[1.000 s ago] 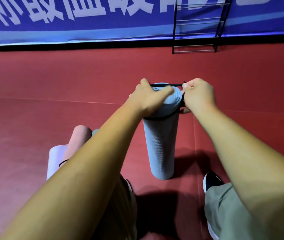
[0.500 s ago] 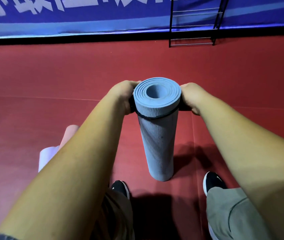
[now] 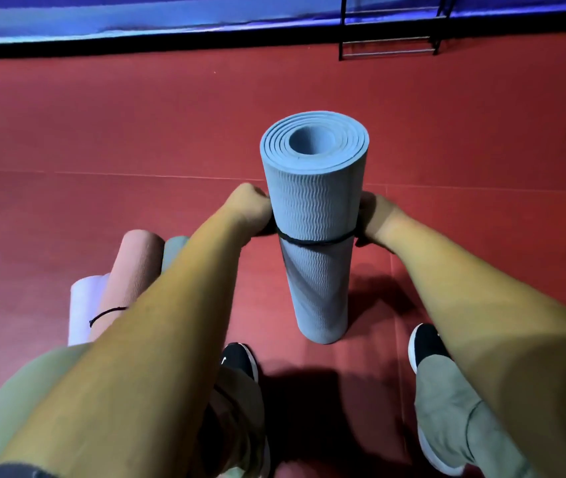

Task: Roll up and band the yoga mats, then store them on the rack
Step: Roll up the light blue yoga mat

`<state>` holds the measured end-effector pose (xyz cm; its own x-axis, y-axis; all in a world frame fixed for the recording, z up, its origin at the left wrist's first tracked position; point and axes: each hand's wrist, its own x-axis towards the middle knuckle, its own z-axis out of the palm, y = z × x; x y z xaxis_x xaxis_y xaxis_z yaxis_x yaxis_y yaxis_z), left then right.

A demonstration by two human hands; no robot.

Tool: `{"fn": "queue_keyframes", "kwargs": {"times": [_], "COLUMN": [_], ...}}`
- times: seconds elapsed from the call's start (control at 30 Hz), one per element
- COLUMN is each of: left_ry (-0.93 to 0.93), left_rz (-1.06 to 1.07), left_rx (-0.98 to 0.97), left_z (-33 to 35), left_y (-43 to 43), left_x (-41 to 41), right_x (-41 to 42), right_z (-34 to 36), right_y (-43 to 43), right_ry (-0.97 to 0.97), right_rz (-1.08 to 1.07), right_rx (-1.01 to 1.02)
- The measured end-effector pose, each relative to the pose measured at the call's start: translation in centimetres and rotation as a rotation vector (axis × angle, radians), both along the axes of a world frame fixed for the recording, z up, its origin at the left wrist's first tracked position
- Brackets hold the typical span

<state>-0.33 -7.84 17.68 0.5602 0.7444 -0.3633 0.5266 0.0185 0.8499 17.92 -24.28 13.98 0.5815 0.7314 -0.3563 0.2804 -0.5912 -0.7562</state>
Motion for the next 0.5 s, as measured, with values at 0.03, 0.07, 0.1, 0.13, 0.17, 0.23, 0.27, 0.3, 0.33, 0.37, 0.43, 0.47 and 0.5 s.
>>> {"fn": "queue_keyframes", "kwargs": {"times": [0.03,0.07,0.1,0.13,0.17,0.23,0.27,0.3,0.33,0.37,0.43,0.47,0.5], "left_ry": [0.081,0.161,0.249,0.308,0.356,0.470,0.490,0.475,0.417,0.322,0.133,0.067,0.036], "left_rz": [-0.019,-0.040,-0.076,-0.112,-0.140,-0.183,-0.199,-0.182,-0.133,-0.057,0.077,0.098,0.098], "left_rx": [0.030,0.053,0.082,0.112,0.138,0.236,0.270,0.254,0.192,0.099,-0.111,-0.193,-0.256], "left_z": [-0.9,-2.2,-3.8,-5.4,-6.6,-8.0,-8.0,-8.2,-8.1,-8.0,-7.7,-7.4,-7.1], "left_y": [-0.5,-0.8,-1.2,-1.5,-1.9,-2.5,-3.0,-3.5,-3.8,-3.8,-3.5,-3.3,-3.3], "left_x": [-0.2,-0.6,-1.0,-1.5,-1.8,-2.2,-2.4,-2.3,-2.3,-2.1,-2.0,-2.1,-2.2], "right_x": [-0.2,-0.6,-0.7,-1.1,-1.3,-1.3,-1.6,-1.8,-2.1,-2.4,-2.6,-2.6,-2.6], "right_z": [-1.0,-1.9,-3.2,-4.2,-5.1,-7.0,-7.4,-7.6,-7.1,-6.6,-5.9,-5.6,-5.5], "right_y": [-0.2,-0.4,-0.5,-0.7,-0.9,-1.2,-1.2,-1.3,-1.4,-1.6,-2.0,-2.3,-2.6], "right_ry": [-0.033,-0.052,-0.075,-0.108,-0.149,-0.170,-0.162,-0.126,-0.075,-0.034,0.076,0.155,0.225], "right_rz": [0.034,0.037,0.045,0.054,0.082,0.138,0.169,0.160,0.118,0.068,-0.052,-0.111,-0.144], "right_rx": [-0.033,-0.070,-0.114,-0.145,-0.172,-0.224,-0.253,-0.243,-0.220,-0.193,-0.136,-0.103,-0.082]}}
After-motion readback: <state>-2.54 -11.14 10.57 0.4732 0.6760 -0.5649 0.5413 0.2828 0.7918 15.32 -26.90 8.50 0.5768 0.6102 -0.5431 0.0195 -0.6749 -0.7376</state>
